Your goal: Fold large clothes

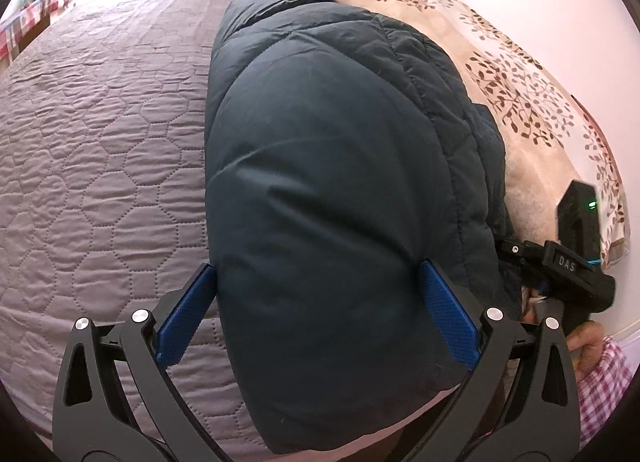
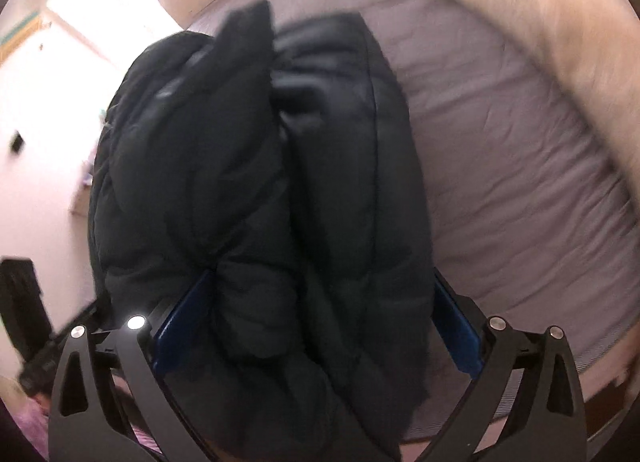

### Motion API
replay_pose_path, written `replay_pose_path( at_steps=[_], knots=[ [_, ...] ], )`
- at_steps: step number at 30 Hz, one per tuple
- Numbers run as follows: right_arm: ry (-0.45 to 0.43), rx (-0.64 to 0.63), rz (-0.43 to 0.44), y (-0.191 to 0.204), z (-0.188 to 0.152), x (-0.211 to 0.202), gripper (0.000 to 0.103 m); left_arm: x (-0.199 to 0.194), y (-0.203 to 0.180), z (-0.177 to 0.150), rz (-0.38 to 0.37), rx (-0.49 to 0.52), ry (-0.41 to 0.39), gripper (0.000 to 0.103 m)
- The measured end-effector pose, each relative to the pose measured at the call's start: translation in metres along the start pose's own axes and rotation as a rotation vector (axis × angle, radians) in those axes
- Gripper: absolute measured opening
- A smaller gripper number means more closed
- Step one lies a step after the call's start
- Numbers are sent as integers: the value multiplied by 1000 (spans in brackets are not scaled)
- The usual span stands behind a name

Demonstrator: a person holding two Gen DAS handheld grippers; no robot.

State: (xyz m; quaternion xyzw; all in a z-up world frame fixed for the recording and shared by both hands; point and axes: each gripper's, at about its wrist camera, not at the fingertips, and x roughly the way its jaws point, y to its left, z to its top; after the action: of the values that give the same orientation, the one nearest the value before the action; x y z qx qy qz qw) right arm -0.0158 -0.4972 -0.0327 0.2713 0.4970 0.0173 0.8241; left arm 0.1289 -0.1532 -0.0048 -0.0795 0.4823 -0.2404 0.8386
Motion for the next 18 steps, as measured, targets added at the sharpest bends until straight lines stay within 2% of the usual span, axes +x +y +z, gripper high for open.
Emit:
replay_pose_path(
  at_steps=[2,4,18],
  knots=[
    [26,89,97,-17,-3,10,97,0,0,0,-2,2,0,99],
    [30,124,142,-25,-6,14,97,1,1,-1,-2,3,0,99],
    [21,105,133,-11,-11,22,96,3,1,-2,-2,0,1,99]
  ],
)
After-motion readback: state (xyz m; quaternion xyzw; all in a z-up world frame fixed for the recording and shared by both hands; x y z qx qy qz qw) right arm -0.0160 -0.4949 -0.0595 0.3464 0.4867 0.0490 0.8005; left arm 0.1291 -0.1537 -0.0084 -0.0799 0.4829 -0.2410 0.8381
